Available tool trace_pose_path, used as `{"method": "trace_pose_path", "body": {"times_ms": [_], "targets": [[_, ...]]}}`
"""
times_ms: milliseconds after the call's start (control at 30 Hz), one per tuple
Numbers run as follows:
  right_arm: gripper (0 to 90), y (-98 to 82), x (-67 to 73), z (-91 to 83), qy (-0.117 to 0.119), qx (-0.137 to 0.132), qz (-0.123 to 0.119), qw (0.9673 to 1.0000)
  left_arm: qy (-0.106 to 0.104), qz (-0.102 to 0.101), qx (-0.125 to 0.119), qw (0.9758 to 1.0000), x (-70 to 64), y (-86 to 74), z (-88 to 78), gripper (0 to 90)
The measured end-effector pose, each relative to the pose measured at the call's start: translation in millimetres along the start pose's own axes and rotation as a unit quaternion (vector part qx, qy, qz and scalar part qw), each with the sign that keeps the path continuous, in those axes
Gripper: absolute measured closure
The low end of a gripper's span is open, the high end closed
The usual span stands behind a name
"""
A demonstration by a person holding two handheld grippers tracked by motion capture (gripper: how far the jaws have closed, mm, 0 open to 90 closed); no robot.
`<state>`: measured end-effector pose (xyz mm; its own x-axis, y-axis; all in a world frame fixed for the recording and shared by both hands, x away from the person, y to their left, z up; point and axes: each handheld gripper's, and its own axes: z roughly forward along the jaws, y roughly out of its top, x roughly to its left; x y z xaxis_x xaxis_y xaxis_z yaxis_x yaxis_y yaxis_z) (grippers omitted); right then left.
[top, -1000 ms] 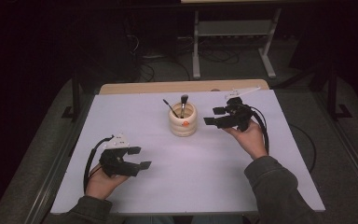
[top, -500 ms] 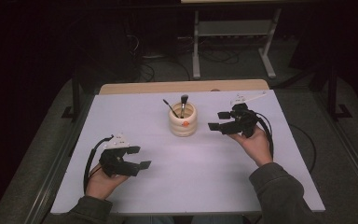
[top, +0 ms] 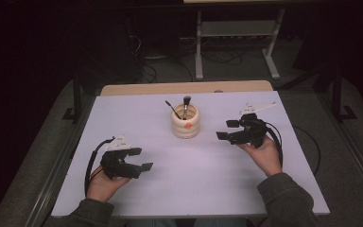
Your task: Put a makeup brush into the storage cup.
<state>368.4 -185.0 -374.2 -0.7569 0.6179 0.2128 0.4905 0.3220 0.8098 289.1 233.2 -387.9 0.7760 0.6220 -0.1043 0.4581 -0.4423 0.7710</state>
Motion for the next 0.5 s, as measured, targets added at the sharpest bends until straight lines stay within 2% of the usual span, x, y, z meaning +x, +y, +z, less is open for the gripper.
{"method": "trace_pose_path", "body": {"times_ms": [100,233,500], "targets": [[26.5,-4.2,0.0,-2.4,0.009,-0.001,0.004,1.0000,0.001,0.003,0.001,1.0000,-0.1,-0.1,-0.5,25.6],[26.7,-10.6,3.9,-7.9,0.004,-0.004,-0.002,1.0000,0.002,0.000,0.000,1.0000,-0.3,-0.6,-0.5,25.6],[25.8,-26.9,4.8,-16.8,-0.003,-0.005,0.004,1.0000,0.001,-0.002,0.002,1.0000,0.3,-2.2,-0.2,25.0]]}}
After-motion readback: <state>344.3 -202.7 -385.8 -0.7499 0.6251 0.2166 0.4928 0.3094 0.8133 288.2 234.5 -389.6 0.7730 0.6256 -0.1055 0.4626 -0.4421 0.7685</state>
